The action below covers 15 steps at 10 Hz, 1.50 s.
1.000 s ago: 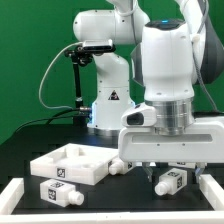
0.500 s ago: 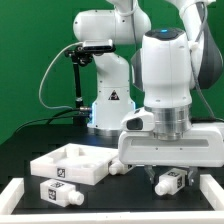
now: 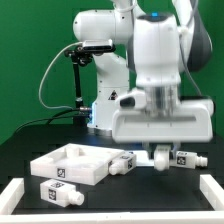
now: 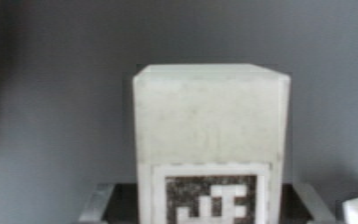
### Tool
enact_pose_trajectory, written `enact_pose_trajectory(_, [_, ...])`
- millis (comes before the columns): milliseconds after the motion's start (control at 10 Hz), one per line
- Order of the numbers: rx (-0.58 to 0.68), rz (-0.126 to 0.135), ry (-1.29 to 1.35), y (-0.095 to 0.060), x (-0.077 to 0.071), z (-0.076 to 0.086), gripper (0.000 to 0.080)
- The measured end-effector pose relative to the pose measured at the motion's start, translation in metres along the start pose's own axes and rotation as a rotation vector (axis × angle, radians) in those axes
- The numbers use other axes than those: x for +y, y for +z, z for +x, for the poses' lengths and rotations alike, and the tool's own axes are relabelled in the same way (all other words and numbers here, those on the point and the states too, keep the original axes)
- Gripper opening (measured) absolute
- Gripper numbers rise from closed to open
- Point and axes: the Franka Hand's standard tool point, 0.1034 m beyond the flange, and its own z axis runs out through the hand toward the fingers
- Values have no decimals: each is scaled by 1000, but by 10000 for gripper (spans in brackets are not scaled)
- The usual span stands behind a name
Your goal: Assemble one leg
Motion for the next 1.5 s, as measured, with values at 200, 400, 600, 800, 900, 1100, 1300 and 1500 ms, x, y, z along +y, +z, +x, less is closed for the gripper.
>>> enact_pose_trajectory(200, [8, -6, -12, -5, -6, -26, 282])
enact_pose_trajectory(400, [6, -7, -11, -4, -6, -25, 282])
enact_pose_trajectory(600, [10, -11, -49, 5, 2, -29, 283])
enact_pose_trajectory(800, [38, -22, -80, 19, 20, -50, 284])
enact_pose_trajectory(900, [55, -28, -90, 31, 26, -54, 284])
enact_pose_trajectory(1100, [71, -36, -82, 51, 34, -60, 284])
enact_pose_trajectory(1300, [71, -35, -83, 54, 35, -56, 284])
enact_pose_trajectory(1500, [72, -35, -82, 54, 35, -54, 284])
